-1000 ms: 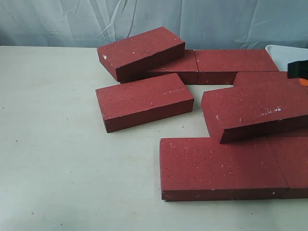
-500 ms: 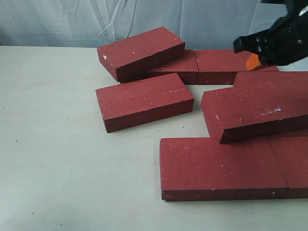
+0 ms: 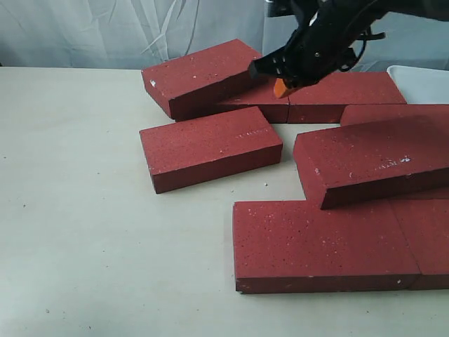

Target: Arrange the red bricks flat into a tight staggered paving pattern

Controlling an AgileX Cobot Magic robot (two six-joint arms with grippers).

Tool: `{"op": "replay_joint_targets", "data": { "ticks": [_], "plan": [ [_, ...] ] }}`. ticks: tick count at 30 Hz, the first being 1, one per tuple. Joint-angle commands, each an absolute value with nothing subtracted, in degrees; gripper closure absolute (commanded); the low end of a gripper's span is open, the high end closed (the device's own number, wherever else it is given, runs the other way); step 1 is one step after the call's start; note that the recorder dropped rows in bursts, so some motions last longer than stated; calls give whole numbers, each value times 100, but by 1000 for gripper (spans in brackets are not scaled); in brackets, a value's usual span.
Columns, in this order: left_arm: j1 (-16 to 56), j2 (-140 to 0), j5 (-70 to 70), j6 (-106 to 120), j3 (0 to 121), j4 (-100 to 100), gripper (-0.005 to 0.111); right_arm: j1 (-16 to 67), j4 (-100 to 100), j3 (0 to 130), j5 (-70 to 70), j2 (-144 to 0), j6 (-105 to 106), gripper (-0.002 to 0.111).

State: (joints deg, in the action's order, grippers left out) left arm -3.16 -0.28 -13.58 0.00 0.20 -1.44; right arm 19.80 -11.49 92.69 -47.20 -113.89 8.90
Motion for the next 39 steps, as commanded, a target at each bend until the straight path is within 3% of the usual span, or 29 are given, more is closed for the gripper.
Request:
{"op": "replay_joint_targets", "data": {
  "ticks": [1, 7, 20, 39],
  "plan": [
    [-333, 0, -1368, 30, 0, -152, 107, 2016, -837, 9997, -4921, -12048, 787, 109],
    [-333, 0, -1368, 30, 0, -152, 107, 2016, -186, 10694, -5191, -12756, 541, 109],
    [-333, 0, -1368, 30, 0, -152, 107, 2016, 132, 10729, -5385, -13254, 450, 109],
    [-333, 0, -1368, 30, 0, -152, 107, 2005, 504, 10729, -6451, -12696, 153, 109]
  ]
}}
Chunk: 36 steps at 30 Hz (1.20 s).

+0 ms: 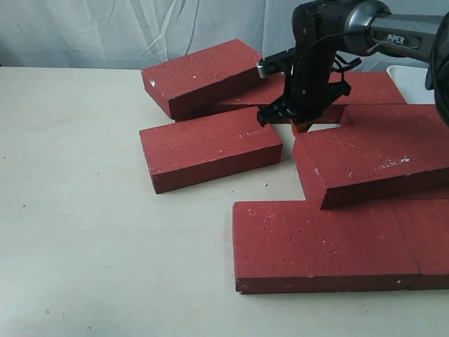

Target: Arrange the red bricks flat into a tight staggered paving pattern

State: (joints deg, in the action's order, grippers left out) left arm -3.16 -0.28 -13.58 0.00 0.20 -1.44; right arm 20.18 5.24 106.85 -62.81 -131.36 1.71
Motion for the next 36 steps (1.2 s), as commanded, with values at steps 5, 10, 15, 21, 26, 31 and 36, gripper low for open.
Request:
{"op": "replay_joint_targets", "data": {
  "ticks": [5, 10, 15, 21, 26, 31, 36],
  "plan": [
    [-333, 0, -1368, 30, 0, -152, 107, 2005, 504, 10709, -6937, -12344, 153, 109],
    [-333, 0, -1368, 30, 0, -152, 107, 2005, 425, 10714, -6996, -12239, 153, 109],
    [-333, 0, -1368, 30, 0, -152, 107, 2005, 278, 10411, -6996, -12230, 153, 109],
    [-333, 0, -1368, 30, 0, -152, 107, 2005, 105, 9826, -6996, -11908, 174, 109],
    [-333, 0, -1368, 30, 0, -152, 107, 2005, 75, 9351, -6996, -11510, 174, 109],
    [-333, 0, -1368, 30, 0, -152, 107, 2005, 63, 8770, -6983, -11269, 284, 109],
    [-333, 0, -1368, 30, 0, -152, 107, 2005, -49, 8576, -6749, -10997, 327, 109]
  ]
}}
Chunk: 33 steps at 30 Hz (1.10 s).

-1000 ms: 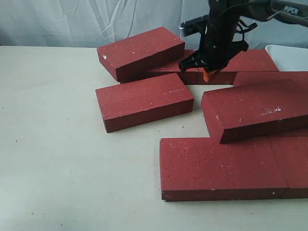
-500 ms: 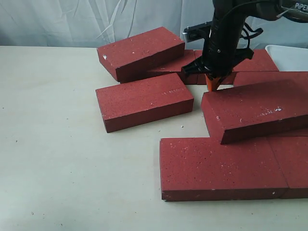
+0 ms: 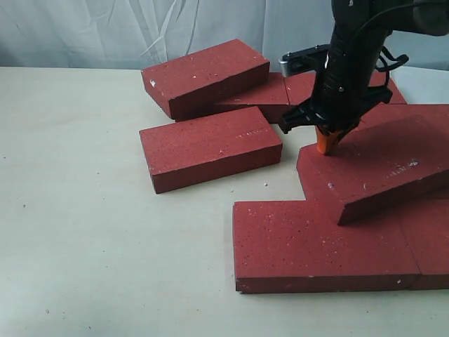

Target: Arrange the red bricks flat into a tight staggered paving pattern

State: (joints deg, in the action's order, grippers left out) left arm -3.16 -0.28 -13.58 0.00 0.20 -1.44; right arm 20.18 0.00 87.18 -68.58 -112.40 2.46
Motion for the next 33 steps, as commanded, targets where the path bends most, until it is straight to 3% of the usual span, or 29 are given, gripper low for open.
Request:
{"op": "replay_joint_targets", "data": {
  "ticks": [1, 7, 20, 33],
  "plan": [
    [-333, 0, -1368, 30, 0, -152, 107, 2005, -86, 8576, -6588, -10914, 327, 109],
    [-333, 0, -1368, 30, 0, -152, 107, 2005, -202, 8576, -5466, -11002, 290, 109],
    [-333, 0, -1368, 30, 0, -152, 107, 2005, -192, 8576, -6996, -11242, 593, 109],
    [-333, 0, -1368, 30, 0, -152, 107, 2005, -2287, 9109, -5178, -11327, 1348, 109]
  ]
}}
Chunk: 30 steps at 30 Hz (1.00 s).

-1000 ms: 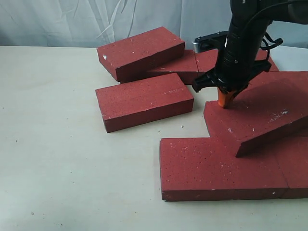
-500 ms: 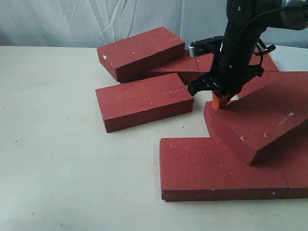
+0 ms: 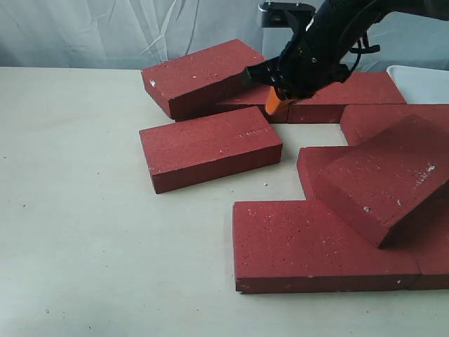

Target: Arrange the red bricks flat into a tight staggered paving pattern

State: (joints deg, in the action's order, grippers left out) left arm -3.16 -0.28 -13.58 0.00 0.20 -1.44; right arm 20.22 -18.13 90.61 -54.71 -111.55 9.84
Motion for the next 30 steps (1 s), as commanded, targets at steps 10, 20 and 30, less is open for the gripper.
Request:
{"op": "replay_joint_targets", "data": {
  "ticks": [10, 20, 30],
  "plan": [
    [-333, 0, -1368, 30, 0, -152, 107, 2005, -2112, 9109, -4834, -11549, 1349, 109],
    [-333, 0, -1235, 63, 0, -335, 107, 2005, -2080, 9109, -4821, -11549, 1349, 109],
    [-333, 0, 793, 0, 0, 742, 107, 2005, -2001, 9109, -4425, -11549, 1349, 109]
  ]
}}
